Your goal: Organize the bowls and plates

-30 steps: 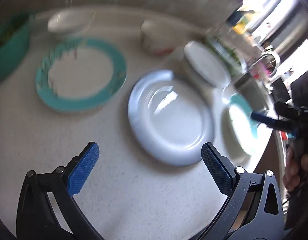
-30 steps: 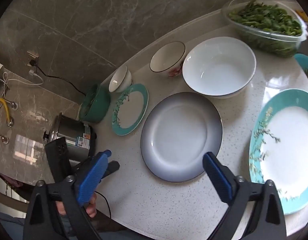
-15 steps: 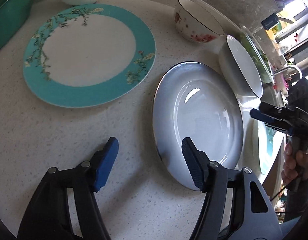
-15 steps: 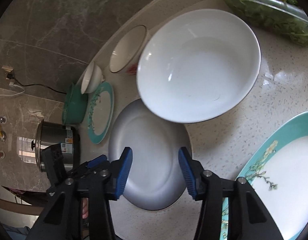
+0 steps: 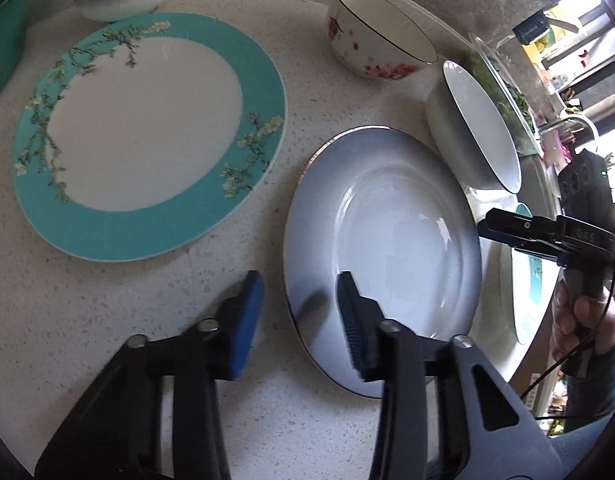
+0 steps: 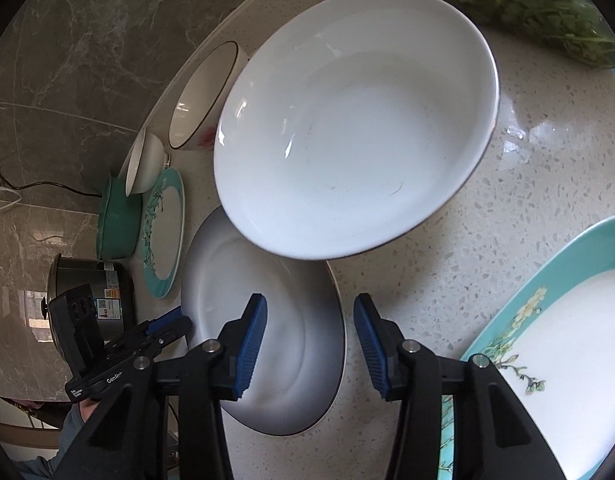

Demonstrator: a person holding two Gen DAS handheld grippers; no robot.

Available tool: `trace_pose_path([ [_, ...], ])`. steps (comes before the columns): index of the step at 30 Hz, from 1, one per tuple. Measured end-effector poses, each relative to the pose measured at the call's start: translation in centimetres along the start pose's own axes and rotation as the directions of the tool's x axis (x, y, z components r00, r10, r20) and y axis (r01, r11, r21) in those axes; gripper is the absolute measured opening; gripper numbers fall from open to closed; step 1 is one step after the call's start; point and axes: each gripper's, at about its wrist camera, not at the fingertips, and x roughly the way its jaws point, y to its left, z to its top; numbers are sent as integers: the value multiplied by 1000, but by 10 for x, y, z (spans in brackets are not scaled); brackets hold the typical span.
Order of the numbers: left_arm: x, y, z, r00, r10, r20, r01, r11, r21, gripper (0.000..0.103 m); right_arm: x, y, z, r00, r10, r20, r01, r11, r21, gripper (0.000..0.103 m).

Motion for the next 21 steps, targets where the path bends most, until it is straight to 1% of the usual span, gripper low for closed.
trace_pose_path([
  [2,3,-2,3,1000,-9,-5,9,1000,9,34,1,1,0,1000,-10,-13,10,1000,-5,50],
  [4,5,-4,5,999,-27,-19,27,1000,16,34,4,6,-2,999,-44,-28,43,999,-29,50],
  [7,8,-9,9,999,-29,-33,30,999,33,34,8,14,-3,997,-74,-32,73,996,-53,48],
  [12,10,-10,11,999,-34,-36,35,999,39,34,15,21,-2,989,-131,-68,126,989,-73,45],
  [14,11,-11,11,999,-36,-37,38,998,50,34,19,26,-3,981,-174,-84,166,981,-101,44],
  [16,11,-13,12,998,-37,-42,40,998,58,34,21,31,-2,978,-184,-99,173,978,-115,48],
  [18,13,-15,13,998,-42,-48,45,997,59,33,23,33,0,981,-162,-111,150,983,-109,62],
  [20,14,-15,13,997,-51,-53,55,997,62,33,25,37,2,981,-157,-117,143,982,-121,69],
  [21,13,-14,13,997,-54,-56,57,996,63,33,26,40,2,979,-161,-125,144,981,-129,71],
])
